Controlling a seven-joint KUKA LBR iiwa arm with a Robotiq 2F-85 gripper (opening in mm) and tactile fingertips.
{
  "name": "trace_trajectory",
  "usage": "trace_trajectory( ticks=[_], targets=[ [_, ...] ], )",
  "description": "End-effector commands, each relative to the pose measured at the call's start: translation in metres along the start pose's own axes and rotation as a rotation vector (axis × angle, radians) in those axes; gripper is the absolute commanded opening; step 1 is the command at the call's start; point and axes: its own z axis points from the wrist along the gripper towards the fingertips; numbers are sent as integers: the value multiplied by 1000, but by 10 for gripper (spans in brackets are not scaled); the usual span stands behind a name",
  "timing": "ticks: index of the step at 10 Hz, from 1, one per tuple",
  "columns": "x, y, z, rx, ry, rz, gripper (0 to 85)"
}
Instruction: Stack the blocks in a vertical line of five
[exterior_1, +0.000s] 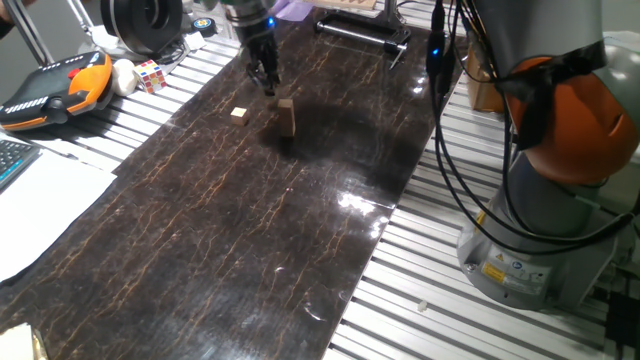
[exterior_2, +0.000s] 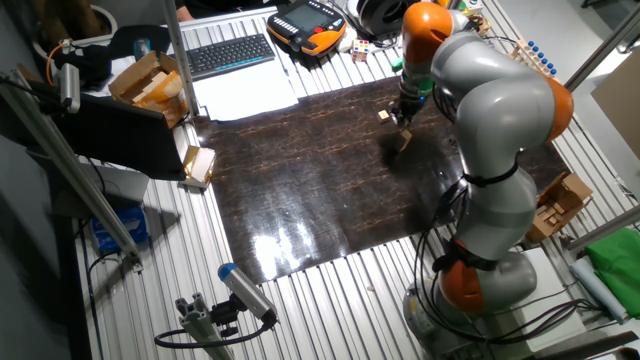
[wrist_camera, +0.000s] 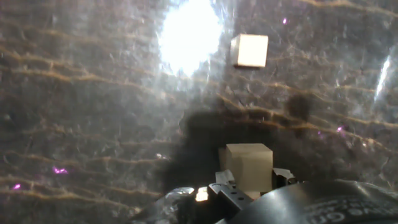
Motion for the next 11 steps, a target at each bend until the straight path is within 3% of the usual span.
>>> trace_trajectory(
  ticks=[1,4,11],
  targets=[
    [3,-1,1,-3,-1,-8,310],
    [8,1,1,15,4,-39,297],
    [21,-2,13,0,6,-53,287]
  ],
)
